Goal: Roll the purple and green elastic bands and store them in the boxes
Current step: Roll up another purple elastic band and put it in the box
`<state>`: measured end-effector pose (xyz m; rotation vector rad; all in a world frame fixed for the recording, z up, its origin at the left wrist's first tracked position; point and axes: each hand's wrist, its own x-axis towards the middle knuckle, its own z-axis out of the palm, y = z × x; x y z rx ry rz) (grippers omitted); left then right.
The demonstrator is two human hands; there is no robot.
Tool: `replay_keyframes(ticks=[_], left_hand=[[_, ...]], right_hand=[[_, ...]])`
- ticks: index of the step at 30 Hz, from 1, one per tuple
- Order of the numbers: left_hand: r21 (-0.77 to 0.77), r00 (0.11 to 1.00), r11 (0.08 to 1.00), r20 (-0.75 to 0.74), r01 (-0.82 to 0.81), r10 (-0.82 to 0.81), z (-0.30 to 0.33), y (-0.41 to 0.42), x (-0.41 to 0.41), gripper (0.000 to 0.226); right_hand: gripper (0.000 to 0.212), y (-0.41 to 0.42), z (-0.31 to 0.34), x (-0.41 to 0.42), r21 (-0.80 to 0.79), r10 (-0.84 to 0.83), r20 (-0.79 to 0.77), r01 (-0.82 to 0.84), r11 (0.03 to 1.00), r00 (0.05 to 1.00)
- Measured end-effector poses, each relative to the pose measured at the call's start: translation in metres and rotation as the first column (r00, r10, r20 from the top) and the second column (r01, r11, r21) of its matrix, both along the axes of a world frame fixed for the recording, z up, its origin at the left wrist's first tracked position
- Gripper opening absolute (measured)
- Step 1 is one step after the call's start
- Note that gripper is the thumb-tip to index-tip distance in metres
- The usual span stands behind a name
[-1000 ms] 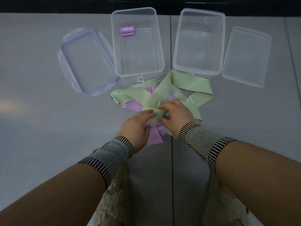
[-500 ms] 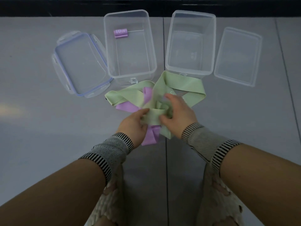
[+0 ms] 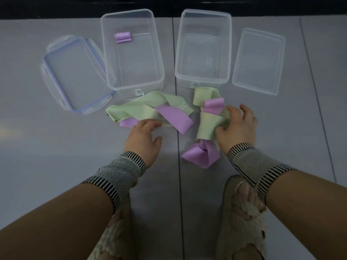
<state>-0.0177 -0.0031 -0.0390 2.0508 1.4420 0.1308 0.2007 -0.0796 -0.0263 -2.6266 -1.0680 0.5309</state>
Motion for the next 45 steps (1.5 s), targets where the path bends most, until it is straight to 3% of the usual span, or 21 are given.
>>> replay_keyframes(ticks=[4,8,11,14,17,20,23,25,27,30,33,36,38,40,42,45], left_hand=[[0.025,0.999,0.999,0.016,0.036,-0.036,-0.003,0.000,0.006,0.043],[0.068,0.989,0.987,-0.021,0.145,-0.144,-0.003,-0.001,0.012,0.054],[0.046,0.932,0.953,-0.228,0.299,-0.282,-0.001,-0.002,0.025,0.061],[-0.079,0.801,0.905,-0.438,0.417,-0.408,-0.006,0.000,0.036,0.066],[-0.090,0.783,0.910,-0.479,0.406,-0.397,-0.007,0.004,0.037,0.067],[0.018,0.884,0.934,-0.331,0.357,-0.331,0.004,0.009,0.030,0.058],[0.102,0.990,0.989,0.084,0.104,-0.113,0.027,0.017,0.023,0.039],[0.041,0.964,0.993,0.247,-0.112,0.099,0.053,0.026,0.020,0.029],[-0.049,0.914,0.968,0.321,-0.245,0.248,0.079,0.036,0.017,0.024],[-0.340,0.745,0.883,0.484,-0.323,0.458,0.107,0.048,0.010,0.023],[-0.525,0.626,0.802,0.532,-0.285,0.570,0.121,0.049,0.007,0.020],[-0.620,0.576,0.755,0.545,-0.213,0.609,0.125,0.044,0.007,0.019],[-0.672,0.608,0.734,0.542,-0.100,0.579,0.125,0.040,0.007,0.024],[-0.662,0.676,0.748,0.531,-0.047,0.512,0.121,0.037,0.006,0.027],[-0.630,0.684,0.767,0.507,-0.121,0.524,0.117,0.038,0.006,0.018],[-0.666,0.574,0.684,0.447,-0.299,0.686,0.112,0.044,0.004,0.014]], right_hand=[[0.056,0.008,0.006,-0.009,0.152,0.120,0.000,-0.119,0.981,0.993],[0.055,0.016,0.007,-0.013,0.124,0.329,0.004,-0.326,0.937,0.944],[0.051,0.012,0.003,-0.019,0.104,0.433,0.036,-0.435,0.895,0.900],[0.044,0.007,0.001,-0.022,0.113,0.434,0.044,-0.436,0.893,0.900],[0.041,0.007,0.000,-0.023,0.136,0.429,0.062,-0.434,0.891,0.901],[0.033,0.011,0.004,-0.028,0.205,0.417,0.075,-0.423,0.883,0.906],[0.032,0.019,0.012,-0.038,0.295,0.410,0.052,-0.407,0.864,0.910],[0.038,0.026,0.018,-0.045,0.329,0.393,-0.033,-0.361,0.873,0.919],[0.045,0.035,0.028,-0.050,0.349,0.368,-0.117,-0.309,0.885,0.922],[0.057,0.049,0.053,-0.058,0.378,0.283,-0.393,-0.127,0.917,0.875],[0.053,0.061,0.074,-0.066,0.380,0.232,-0.614,0.025,0.925,0.754],[0.017,0.066,0.084,-0.070,0.410,0.259,-0.688,0.069,0.909,0.678],[0.004,0.068,0.084,-0.072,0.432,0.290,-0.665,0.038,0.901,0.688],[0.005,0.069,0.081,-0.072,0.439,0.296,-0.641,0.022,0.898,0.708],[0.013,0.070,0.078,-0.070,0.430,0.259,-0.660,0.071,0.900,0.705],[0.014,0.070,0.071,-0.063,0.400,0.198,-0.713,0.159,0.903,0.672]])
